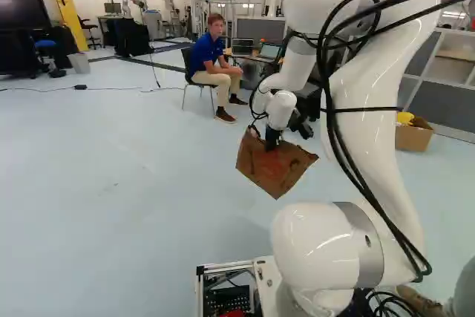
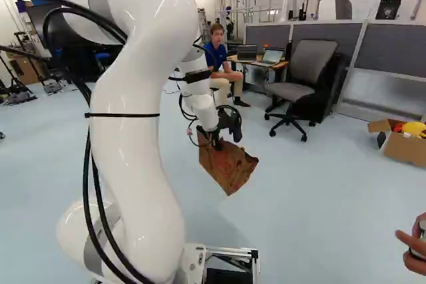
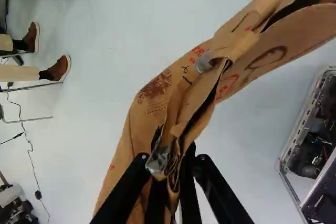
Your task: Pick up the grocery bag from the ground
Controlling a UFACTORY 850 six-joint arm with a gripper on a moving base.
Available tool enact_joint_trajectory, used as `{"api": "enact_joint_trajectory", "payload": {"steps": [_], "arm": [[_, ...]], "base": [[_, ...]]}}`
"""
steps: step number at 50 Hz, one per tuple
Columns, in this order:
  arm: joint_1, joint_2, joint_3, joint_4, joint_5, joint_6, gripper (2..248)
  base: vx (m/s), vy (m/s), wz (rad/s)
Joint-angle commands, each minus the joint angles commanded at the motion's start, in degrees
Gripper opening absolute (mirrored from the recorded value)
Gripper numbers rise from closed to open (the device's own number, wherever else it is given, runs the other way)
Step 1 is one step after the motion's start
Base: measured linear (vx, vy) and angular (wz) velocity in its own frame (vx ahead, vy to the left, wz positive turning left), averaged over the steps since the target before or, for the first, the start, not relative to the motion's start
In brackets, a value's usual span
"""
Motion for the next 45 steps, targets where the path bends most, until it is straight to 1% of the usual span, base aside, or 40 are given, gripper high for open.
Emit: {"api": "enact_joint_trajectory", "payload": {"steps": [11,23,35,45], "arm": [[0.2,1.2,1.2,-1.0,1.4,-1.2,23],[0.6,3.4,3.3,-2.8,3.7,-3.2,23],[1.1,6.4,6.2,-5.2,7.0,-6.0,23],[1.7,9.6,9.3,-7.8,10.5,-9.0,23]], "base": [[0.000,0.000,0.000],[0.000,0.000,0.000],[0.000,0.000,0.000],[0.000,0.000,0.000]]}}
